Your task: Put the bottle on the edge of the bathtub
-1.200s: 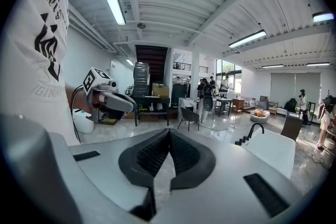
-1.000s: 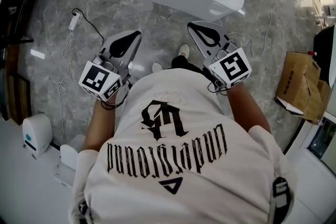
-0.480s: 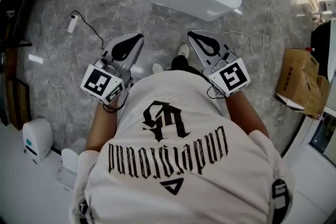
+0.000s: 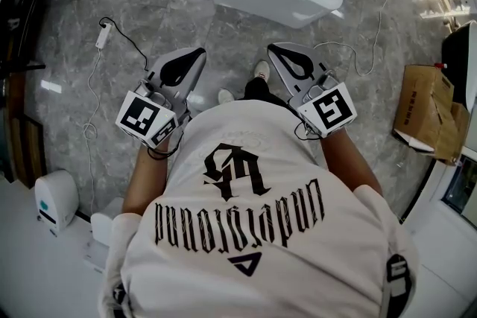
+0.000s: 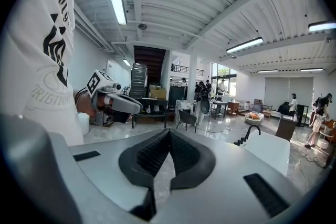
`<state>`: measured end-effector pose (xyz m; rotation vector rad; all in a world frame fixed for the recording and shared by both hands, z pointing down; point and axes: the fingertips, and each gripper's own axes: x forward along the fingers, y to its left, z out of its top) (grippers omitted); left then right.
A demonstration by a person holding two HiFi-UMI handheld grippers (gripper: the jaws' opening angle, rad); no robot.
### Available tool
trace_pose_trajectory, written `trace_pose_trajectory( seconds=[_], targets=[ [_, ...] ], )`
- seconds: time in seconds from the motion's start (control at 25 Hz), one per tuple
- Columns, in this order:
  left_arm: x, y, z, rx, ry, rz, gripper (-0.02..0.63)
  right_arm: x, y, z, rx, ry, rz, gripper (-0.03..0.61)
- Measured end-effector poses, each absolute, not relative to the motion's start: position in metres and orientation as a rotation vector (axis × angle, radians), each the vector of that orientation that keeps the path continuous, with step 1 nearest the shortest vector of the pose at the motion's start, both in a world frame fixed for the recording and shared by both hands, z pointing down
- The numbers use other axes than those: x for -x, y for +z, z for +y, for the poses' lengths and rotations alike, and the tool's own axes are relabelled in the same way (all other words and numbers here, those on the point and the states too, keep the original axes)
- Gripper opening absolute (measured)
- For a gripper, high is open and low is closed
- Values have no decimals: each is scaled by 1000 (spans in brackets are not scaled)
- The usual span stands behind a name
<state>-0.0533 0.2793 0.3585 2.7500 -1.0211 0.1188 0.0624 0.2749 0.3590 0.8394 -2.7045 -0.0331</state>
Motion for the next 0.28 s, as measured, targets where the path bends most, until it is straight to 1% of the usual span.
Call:
trace_pose_trajectory(
  seconds=[0.28],
  targets=[
    [50,360,278,-2764,120,-990,15,-63,360,272,-845,-30,-2699,14]
  ],
)
